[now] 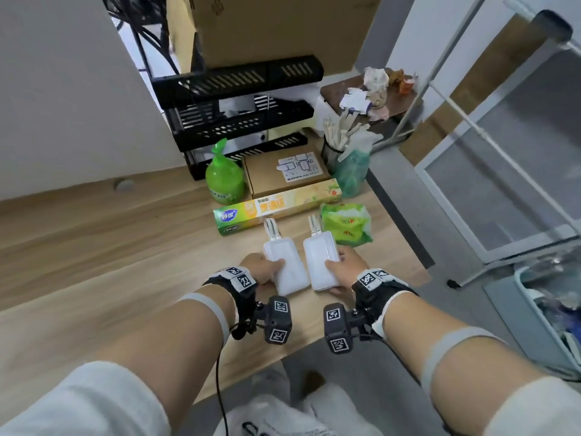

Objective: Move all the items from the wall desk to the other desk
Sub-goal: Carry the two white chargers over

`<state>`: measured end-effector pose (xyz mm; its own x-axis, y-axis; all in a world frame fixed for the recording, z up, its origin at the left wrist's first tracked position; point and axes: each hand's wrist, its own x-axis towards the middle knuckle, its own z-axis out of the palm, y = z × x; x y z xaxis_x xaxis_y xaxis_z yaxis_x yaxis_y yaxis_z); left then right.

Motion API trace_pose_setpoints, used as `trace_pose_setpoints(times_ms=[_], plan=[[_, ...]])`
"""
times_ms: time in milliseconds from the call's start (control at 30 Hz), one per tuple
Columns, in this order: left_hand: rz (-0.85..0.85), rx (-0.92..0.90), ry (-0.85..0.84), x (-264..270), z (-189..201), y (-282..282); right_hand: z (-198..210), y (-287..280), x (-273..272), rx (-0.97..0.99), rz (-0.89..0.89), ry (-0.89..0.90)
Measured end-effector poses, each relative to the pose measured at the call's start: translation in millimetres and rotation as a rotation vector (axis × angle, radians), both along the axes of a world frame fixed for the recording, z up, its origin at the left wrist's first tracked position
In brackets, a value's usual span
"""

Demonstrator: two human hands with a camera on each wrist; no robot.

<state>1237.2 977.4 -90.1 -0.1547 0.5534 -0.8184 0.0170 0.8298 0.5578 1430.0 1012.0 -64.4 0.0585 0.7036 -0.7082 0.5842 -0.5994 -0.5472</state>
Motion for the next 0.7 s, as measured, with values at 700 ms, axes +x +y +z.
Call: trace_pose_setpoints(times_ms=[700], plan=[[0.440,0.089,0.140,21.6,70.4,-26.4,41.0,50.3,-13.8,0.161,0.541,-0.053]])
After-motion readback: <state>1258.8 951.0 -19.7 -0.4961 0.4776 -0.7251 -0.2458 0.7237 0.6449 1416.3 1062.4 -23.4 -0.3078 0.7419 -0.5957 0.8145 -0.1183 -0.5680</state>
